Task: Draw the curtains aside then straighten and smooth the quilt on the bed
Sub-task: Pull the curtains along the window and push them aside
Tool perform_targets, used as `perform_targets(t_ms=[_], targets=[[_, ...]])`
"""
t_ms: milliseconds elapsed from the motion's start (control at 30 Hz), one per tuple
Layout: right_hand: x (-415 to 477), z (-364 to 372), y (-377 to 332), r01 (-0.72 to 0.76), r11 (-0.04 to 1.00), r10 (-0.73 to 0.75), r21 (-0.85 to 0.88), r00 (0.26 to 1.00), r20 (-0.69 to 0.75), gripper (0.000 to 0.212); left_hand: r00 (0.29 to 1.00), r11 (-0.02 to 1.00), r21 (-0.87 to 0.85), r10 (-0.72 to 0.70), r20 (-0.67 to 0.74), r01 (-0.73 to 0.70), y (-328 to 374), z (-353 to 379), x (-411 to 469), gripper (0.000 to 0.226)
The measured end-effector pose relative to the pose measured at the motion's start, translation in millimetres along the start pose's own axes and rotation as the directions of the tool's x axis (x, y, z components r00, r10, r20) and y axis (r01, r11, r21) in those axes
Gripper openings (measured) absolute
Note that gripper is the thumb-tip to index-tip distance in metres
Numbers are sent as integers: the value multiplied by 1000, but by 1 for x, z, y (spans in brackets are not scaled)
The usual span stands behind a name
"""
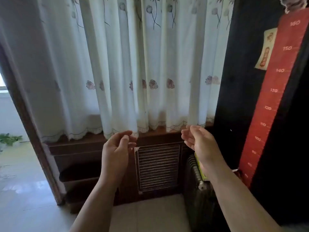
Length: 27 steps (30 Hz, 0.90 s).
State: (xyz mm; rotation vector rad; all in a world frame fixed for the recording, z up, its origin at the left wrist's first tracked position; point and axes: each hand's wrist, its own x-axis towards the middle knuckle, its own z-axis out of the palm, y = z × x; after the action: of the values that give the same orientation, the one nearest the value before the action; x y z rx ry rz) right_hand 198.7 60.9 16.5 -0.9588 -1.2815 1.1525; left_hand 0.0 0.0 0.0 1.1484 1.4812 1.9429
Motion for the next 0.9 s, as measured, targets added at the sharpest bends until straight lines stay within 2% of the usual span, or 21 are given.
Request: perform_targets(t_ms=[133,500,700,900], targets=[[63,11,3,5,1000,-6,5,999,54,21,998,999,-33,8,-67,-10,-15,17,45,24],[229,70,43,4,1000,-5,15,992,126,19,982,999,42,28,-188,-20,-75,41,179,21],[303,124,61,42,999,-39,-17,991,131,17,982,994,108,48,-184,-29,-97,37,268,18],[387,189,62,125,987,-122,-98,992,39,23,979,971,209,148,-143,-117,-101,31,380,22]])
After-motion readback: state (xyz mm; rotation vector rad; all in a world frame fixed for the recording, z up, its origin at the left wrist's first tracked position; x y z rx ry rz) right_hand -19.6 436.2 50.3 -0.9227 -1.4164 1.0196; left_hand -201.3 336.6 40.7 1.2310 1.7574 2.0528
